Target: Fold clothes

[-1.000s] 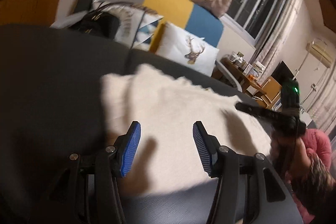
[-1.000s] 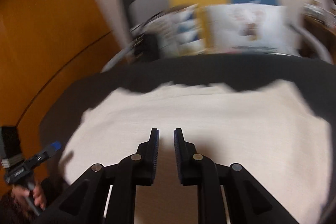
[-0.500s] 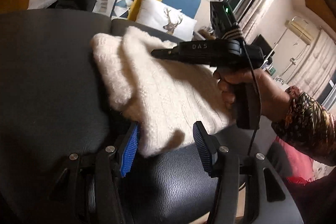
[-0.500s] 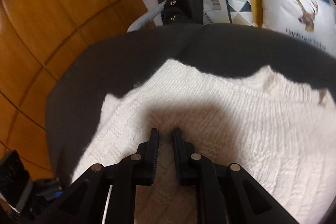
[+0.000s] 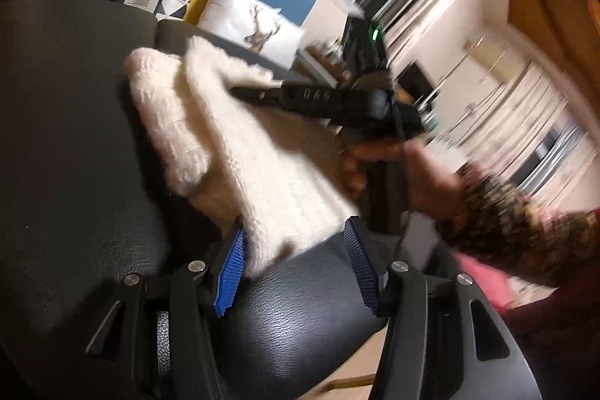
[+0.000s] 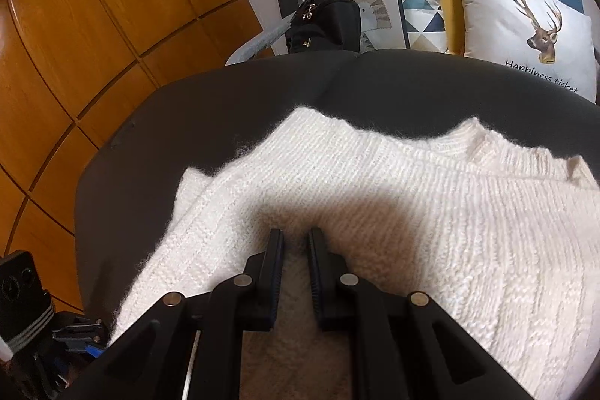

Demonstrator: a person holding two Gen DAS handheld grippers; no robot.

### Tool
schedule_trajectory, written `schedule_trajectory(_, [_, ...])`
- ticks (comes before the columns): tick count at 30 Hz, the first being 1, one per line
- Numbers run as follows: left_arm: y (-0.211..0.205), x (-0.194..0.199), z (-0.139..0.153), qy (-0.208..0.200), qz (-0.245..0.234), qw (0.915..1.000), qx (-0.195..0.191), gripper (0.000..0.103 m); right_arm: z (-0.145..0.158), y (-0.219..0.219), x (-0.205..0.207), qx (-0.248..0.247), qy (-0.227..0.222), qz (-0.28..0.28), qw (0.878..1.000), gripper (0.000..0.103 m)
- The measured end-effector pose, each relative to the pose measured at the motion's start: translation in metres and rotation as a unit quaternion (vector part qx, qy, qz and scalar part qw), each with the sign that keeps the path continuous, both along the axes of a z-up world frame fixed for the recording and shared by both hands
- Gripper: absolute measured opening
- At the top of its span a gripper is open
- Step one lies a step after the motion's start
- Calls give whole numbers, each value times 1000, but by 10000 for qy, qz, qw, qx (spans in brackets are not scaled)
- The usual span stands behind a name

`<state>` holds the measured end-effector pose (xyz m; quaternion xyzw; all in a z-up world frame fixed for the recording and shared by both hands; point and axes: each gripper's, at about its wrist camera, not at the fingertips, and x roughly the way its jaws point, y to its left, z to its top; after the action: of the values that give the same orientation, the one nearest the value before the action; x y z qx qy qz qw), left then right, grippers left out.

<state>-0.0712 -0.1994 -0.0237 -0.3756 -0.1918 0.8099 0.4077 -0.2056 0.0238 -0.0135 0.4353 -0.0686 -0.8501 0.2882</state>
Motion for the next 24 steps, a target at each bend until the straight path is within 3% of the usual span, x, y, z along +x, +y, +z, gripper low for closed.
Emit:
schedule_trajectory(3, [-10, -1, 5, 253, 570, 9980, -54, 55, -2, 3, -1, -130, -26, -12, 9999, 12])
schedule_trajectory(5, [-12, -3, 5, 303, 676, 9972, 90, 55, -4, 4, 0, -200, -25, -43, 9998, 12])
schedule_trajectory(7, [-4, -8, 2, 264, 511, 9983, 96, 55, -4, 4, 1, -196, -13, -57, 9998, 12])
schedule_trajectory(12, [27, -6, -4, 147, -95, 9991, -399, 55, -4, 3, 2, -209, -26, -42, 9998, 12])
schedule_trajectory(16, [31, 7, 6, 303, -574, 9978, -157, 55, -3, 4, 0, -196, -54, -9, 9998, 11])
schedule_trajectory(21, [32, -1, -2, -150, -635, 9975, -272, 55, -3, 2, -2, -104, -99, 3, 9999, 10])
schedule_trajectory(24, [28, 1, -1, -159, -625, 9974, -330, 55, -2, 2, -2, -61, -110, 15, 9999, 10])
